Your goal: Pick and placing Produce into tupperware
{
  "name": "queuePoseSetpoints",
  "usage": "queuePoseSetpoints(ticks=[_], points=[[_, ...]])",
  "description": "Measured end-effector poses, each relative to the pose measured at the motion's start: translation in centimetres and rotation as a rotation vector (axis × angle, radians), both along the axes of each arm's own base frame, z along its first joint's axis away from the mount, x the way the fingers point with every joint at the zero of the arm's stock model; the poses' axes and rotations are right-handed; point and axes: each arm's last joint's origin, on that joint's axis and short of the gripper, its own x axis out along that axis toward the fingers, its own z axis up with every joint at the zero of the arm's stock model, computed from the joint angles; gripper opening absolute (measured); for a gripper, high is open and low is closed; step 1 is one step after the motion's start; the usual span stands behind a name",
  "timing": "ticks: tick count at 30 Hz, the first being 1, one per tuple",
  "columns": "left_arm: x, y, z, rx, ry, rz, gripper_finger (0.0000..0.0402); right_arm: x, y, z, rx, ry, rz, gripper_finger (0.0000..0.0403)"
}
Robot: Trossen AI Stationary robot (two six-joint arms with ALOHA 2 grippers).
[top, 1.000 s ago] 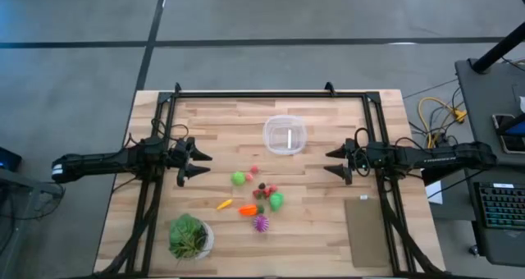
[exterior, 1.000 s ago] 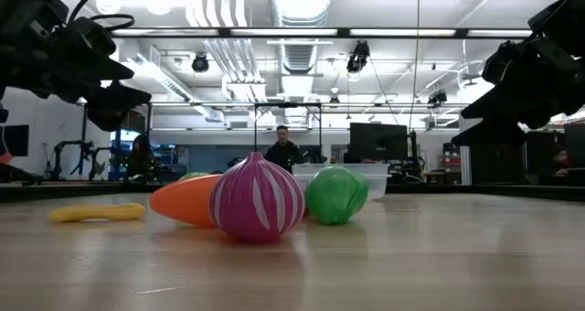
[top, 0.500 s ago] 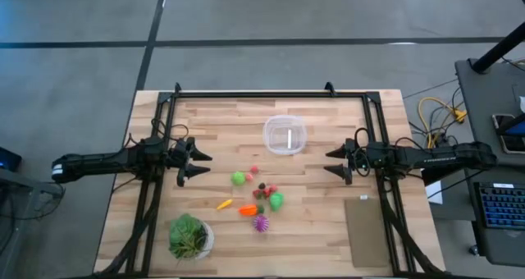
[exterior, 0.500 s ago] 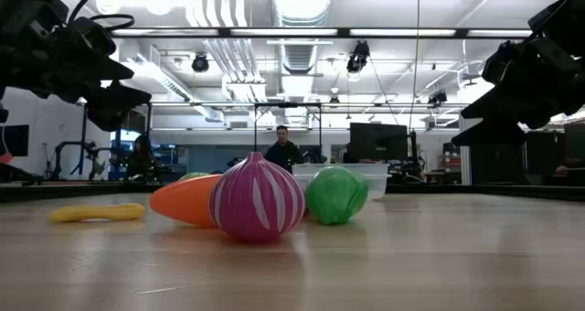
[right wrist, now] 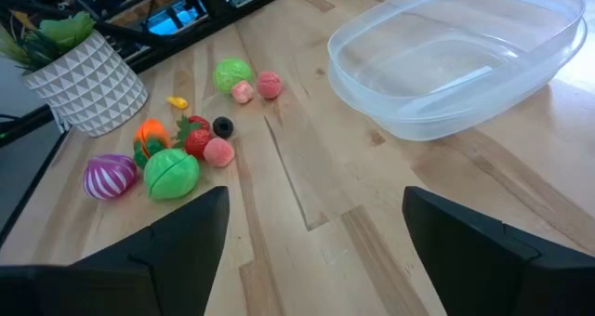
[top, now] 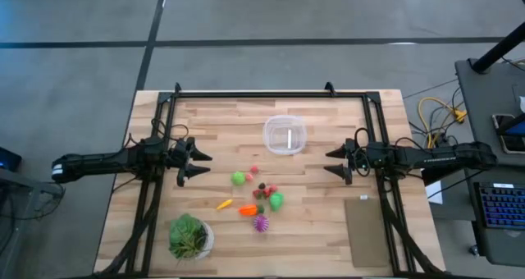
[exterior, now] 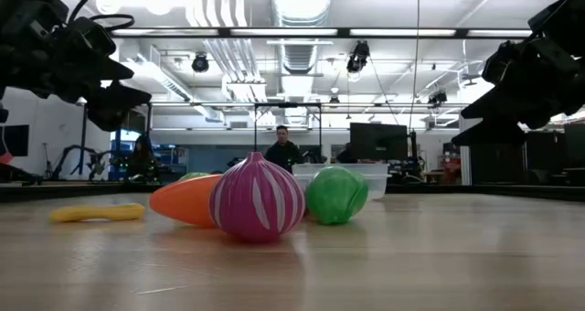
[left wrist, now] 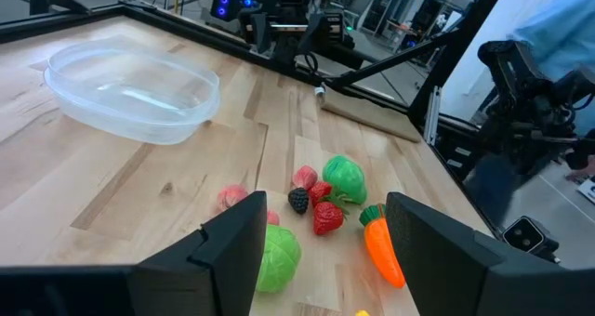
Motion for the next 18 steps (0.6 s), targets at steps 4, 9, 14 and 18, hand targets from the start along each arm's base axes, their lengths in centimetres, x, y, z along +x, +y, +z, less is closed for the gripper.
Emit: queuePoseSetpoints(ticks=[4, 9, 14, 18], points=[[0.00, 0.00, 0.01, 0.000, -0.001, 0.000, 0.0208, 0.00, 0.00, 0.00, 0.000, 0.000, 0.000, 0.0313], [0.00, 0.01, 0.00, 0.000, 0.000, 0.001, 0.0208, 0.00, 0.00, 0.00, 0.000, 0.000, 0.000, 0.0313], [0.00, 0.01, 0.00, 0.000, 0.000, 0.001, 0.0208, 0.00, 0.00, 0.01, 0.015, -0.002, -0.005, 0.0313], [0.00, 0.00, 0.00, 0.000, 0.000, 0.001, 0.0208, 0.05, 0.00, 0.12, 0.066, -0.021, -0.025, 0.0313]])
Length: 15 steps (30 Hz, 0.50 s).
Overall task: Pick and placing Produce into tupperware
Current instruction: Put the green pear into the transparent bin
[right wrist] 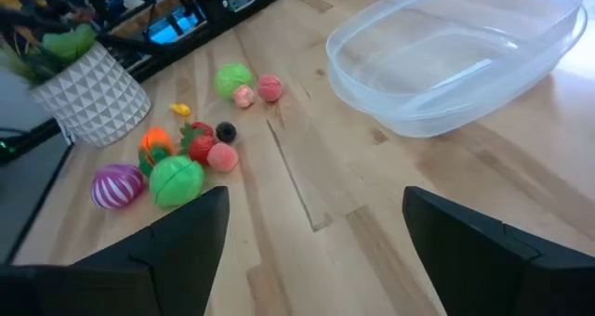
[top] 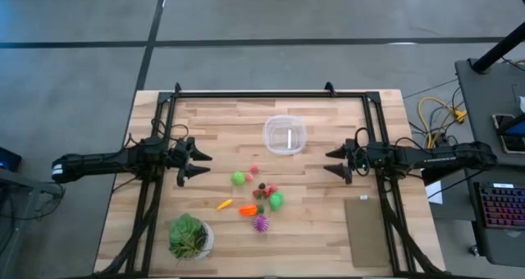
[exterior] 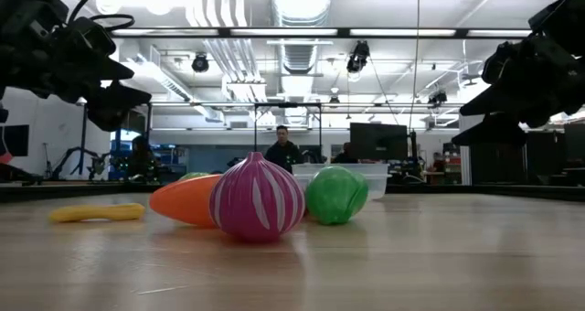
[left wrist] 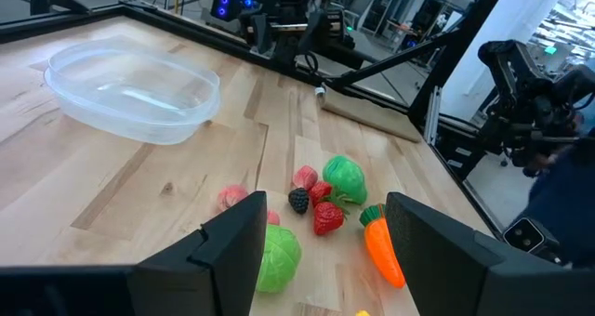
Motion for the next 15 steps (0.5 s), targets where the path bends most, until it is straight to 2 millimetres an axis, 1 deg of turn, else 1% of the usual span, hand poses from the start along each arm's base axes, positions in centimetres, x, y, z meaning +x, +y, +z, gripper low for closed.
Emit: queuePoseSetpoints(ticks=[2, 4, 6, 7, 9, 11, 14, 15], points=[[0.0, 0.0, 0.0, 0.000, 0.000, 0.000, 0.0208, 0.1, 0.0, 0.3, 0.059, -0.041, -0.020, 0.0313], [0.0, 0.0, 0.0, 0.000, 0.000, 0.000, 0.0208, 0.2, 0.0, 0.8, 0.160, -0.104, -0.051, 0.0313], [0.0, 0.0, 0.0, 0.000, 0.000, 0.000, 0.0208, 0.4, 0.0, 1.5, 0.269, -0.184, -0.076, 0.0313], [0.0, 0.0, 0.0, 0.000, 0.000, 0.000, 0.0208, 0.5, 0.0, 1.9, 0.292, -0.236, -0.083, 0.0313], [0.0, 0.0, 0.0, 0.000, 0.000, 0.000, 0.0208, 0.6, -0.1, 3.2, 0.311, -0.371, -0.072, 0.0313], [0.0, 0.0, 0.0, 0.000, 0.000, 0.000, 0.0208, 0.4, -0.1, 5.0, 0.313, -0.560, -0.048, 0.0313], [0.0, 0.0, 0.0, 0.000, 0.000, 0.000, 0.0208, -0.4, -0.1, 7.5, 0.262, -0.827, -0.012, 0.0313], [0.0, 0.0, 0.0, 0.000, 0.000, 0.000, 0.0208, -0.6, -0.1, 8.2, 0.256, -0.884, -0.004, 0.0313]])
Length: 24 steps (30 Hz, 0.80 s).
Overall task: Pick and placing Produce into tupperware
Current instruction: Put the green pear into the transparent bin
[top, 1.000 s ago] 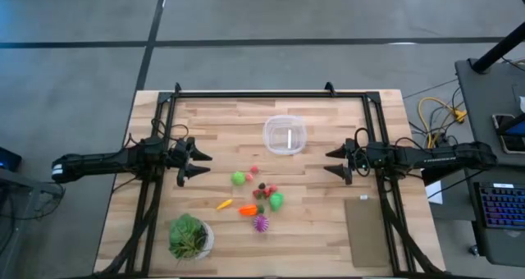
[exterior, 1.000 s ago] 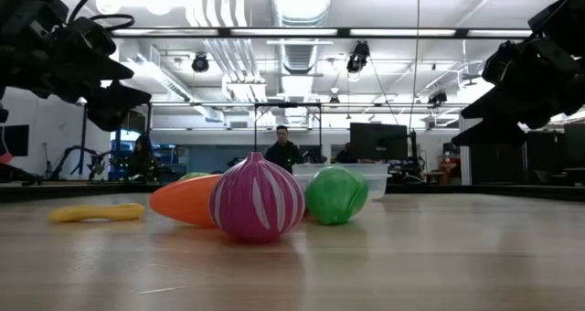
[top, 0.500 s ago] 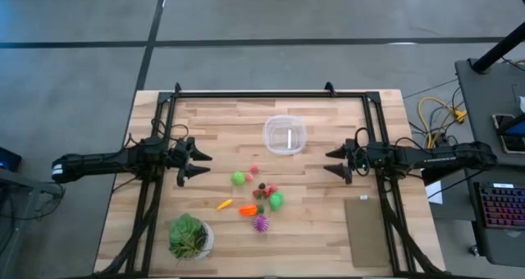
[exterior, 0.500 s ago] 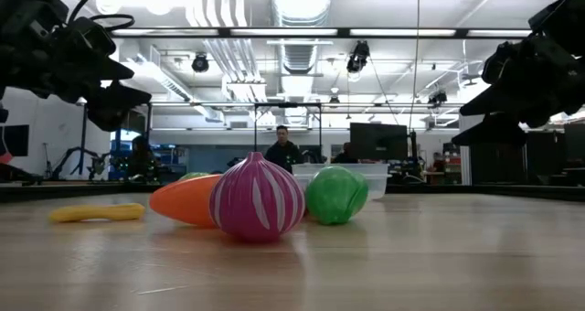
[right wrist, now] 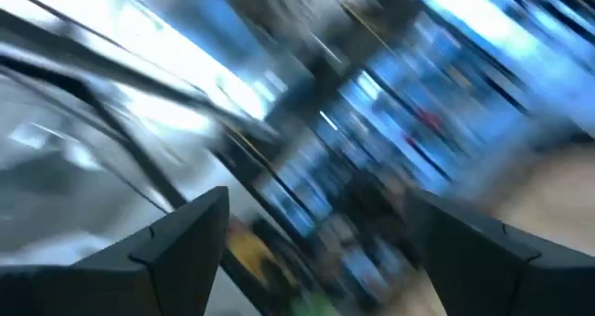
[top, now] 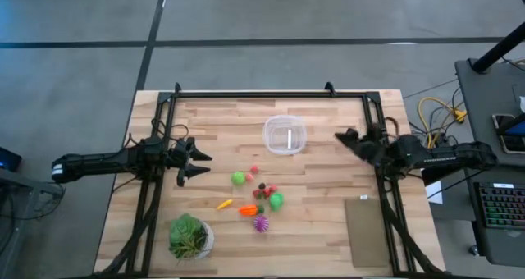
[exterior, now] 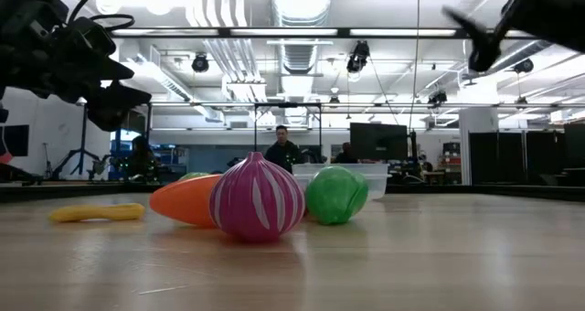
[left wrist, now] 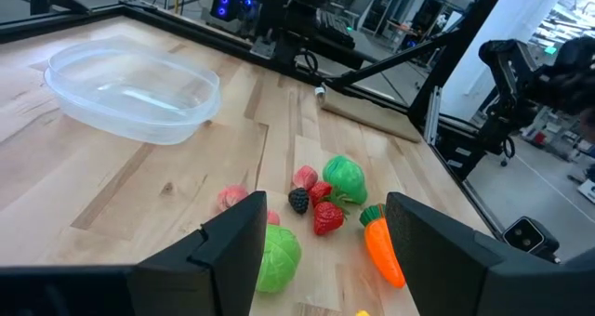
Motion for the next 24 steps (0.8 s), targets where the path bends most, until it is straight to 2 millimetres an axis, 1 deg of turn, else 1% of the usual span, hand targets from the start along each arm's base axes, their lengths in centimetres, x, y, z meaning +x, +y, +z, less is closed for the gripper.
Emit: queuePoseSetpoints(ticks=[1, 3, 7, 9, 11, 14, 17, 19, 21, 22, 24], points=[[0.0, 0.0, 0.0, 0.000, 0.000, 0.000, 0.0208, -0.1, 0.0, 0.6, -0.002, -0.037, 0.001, 0.0313], [0.0, 0.0, 0.0, 0.000, 0.000, 0.000, 0.0208, 0.0, 0.1, 1.7, -0.001, -0.053, 0.026, 0.0313], [0.0, 0.0, 0.0, 0.000, 0.000, -0.001, 0.0208, 0.8, 0.1, 3.5, 0.070, 0.045, 0.100, 0.0313], [0.0, 0.0, 0.0, 0.000, 0.000, 0.000, 0.0208, 1.0, 0.1, 4.9, 0.119, 0.056, 0.124, 0.0313], [0.0, 0.0, 0.0, 0.000, 0.000, -0.001, 0.0208, 1.0, 0.1, 6.5, 0.133, 0.035, 0.134, 0.0313], [0.0, 0.0, 0.0, 0.000, 0.000, -0.001, 0.0208, 0.9, 0.1, 9.1, 0.070, -0.012, 0.101, 0.0313], [0.0, 0.0, 0.0, 0.000, 0.000, -0.001, 0.0208, 0.7, 0.2, 11.4, -0.065, -0.045, 0.028, 0.0313], [0.0, 0.0, 0.0, 0.000, 0.000, -0.001, 0.0208, 0.5, 0.2, 12.7, -0.146, -0.046, -0.011, 0.0313], [0.0, 0.0, 0.0, 0.000, 0.000, -0.001, 0.0208, 0.4, 0.1, 13.3, -0.170, 0.016, -0.050, 0.0313], [0.0, 0.0, 0.0, 0.000, 0.000, -0.001, 0.0208, 0.5, 0.0, 13.4, -0.150, 0.074, -0.081, 0.0313], [0.0, 0.0, 0.0, 0.000, 0.000, 0.000, 0.0208, 1.0, -0.3, 12.9, -0.051, 0.255, -0.128, 0.0313]])
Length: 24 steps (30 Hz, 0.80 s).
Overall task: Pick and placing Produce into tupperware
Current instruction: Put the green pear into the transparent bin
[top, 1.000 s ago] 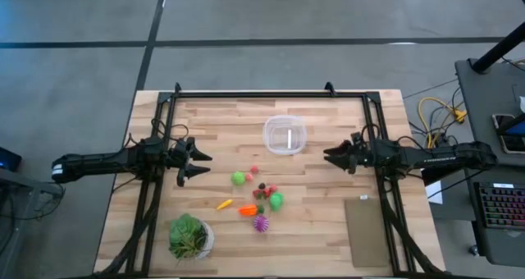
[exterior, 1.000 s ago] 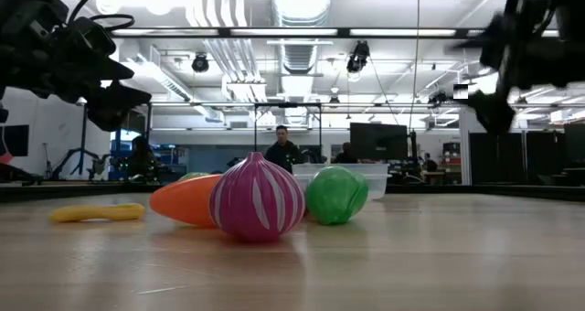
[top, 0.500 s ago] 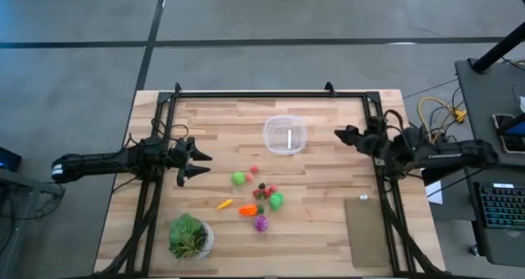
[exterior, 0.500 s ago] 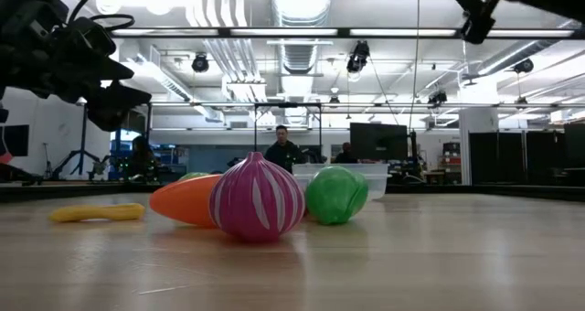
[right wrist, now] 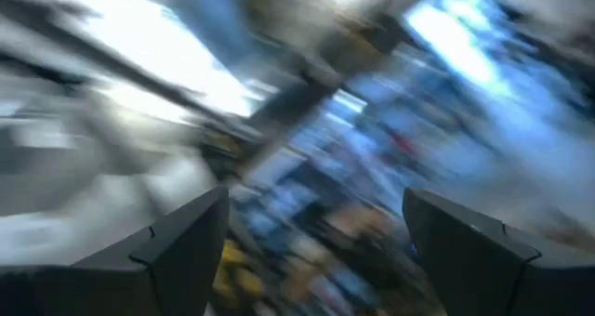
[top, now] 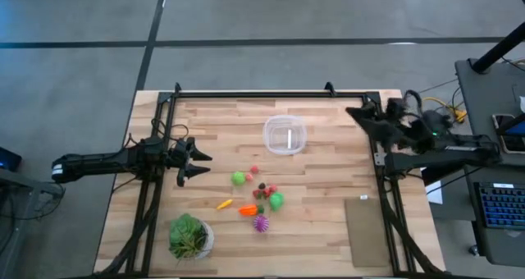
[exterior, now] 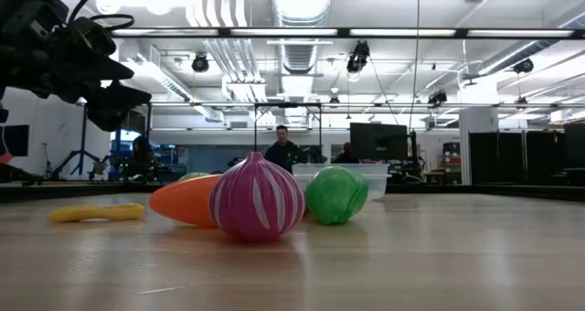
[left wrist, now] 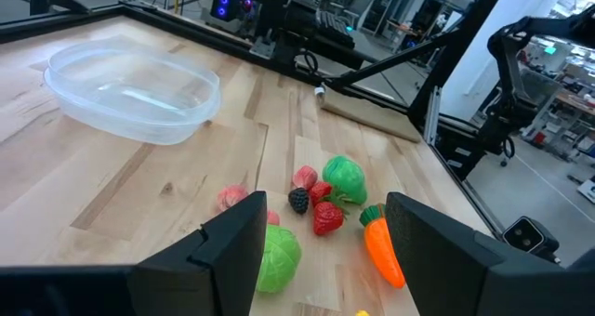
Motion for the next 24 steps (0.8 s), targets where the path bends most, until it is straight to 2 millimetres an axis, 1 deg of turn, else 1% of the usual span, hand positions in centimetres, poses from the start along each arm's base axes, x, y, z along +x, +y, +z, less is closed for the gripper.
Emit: queuePoseSetpoints(ticks=[2, 4, 6, 8, 11, 12, 17, 20, 24], points=[[0.0, 0.0, 0.0, 0.000, 0.000, 0.000, 0.0208, 0.8, -0.1, -0.8, 0.121, 0.172, -0.012, 0.0313], [0.0, 0.0, 0.0, 0.000, 0.000, 0.000, 0.0208, 1.6, -0.1, -1.2, 0.193, 0.291, -0.010, 0.0313], [0.0, 0.0, 0.0, 0.000, 0.000, 0.000, 0.0208, 2.5, -0.1, -0.7, 0.234, 0.293, -0.011, 0.0313], [0.0, 0.0, 0.0, 0.000, -0.002, 0.000, 0.0208, 3.7, -0.2, 0.2, 0.226, 0.263, -0.031, 0.0313], [0.0, 0.0, 0.0, 0.000, -0.001, 0.000, 0.0208, 5.8, -0.4, 0.8, 0.074, 0.314, -0.087, 0.0313], [0.0, 0.0, 0.0, 0.000, -0.001, 0.000, 0.0208, 6.5, -0.4, 0.8, 0.047, 0.346, -0.106, 0.0313], [0.0, 0.0, 0.0, 0.000, -0.003, 0.000, 0.0208, 9.2, -0.6, 1.1, 0.086, 0.528, -0.146, 0.0313], [0.0, 0.0, 0.0, 0.000, -0.004, 0.000, 0.0208, 10.7, -0.5, 1.2, 0.081, 0.643, -0.088, 0.0313], [0.0, 0.0, 0.0, 0.000, -0.004, 0.000, 0.0208, 12.5, -0.3, 1.0, 0.068, 0.864, -0.026, 0.0313]])
